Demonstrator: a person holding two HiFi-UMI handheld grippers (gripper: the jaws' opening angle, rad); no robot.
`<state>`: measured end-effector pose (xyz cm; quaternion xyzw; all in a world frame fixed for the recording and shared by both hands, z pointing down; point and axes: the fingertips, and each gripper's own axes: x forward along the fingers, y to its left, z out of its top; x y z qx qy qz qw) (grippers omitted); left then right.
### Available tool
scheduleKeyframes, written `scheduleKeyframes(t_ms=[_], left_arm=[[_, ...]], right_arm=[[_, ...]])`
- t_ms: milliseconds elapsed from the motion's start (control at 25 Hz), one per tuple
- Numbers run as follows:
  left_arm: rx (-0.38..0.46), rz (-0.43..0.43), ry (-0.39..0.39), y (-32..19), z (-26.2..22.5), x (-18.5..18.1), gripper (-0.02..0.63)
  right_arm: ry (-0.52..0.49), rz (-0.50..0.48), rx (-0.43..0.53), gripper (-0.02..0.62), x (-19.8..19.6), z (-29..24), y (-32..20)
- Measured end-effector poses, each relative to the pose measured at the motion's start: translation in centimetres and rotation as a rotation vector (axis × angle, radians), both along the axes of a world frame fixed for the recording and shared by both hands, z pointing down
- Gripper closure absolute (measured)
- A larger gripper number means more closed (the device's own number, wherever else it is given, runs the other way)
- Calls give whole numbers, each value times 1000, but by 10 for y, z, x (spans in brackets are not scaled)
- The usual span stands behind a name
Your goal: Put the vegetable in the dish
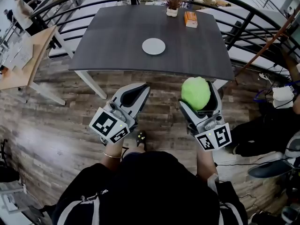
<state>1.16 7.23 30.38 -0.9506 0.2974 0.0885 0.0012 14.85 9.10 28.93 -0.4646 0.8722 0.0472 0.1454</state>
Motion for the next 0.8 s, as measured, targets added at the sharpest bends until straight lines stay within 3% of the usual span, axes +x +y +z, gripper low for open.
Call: scheduleKeyframes(t_ms=[800], left_arm=[[28, 42, 8, -136, 1, -68, 595]], right_arm=[[-20, 32, 2, 81, -72, 7, -133]])
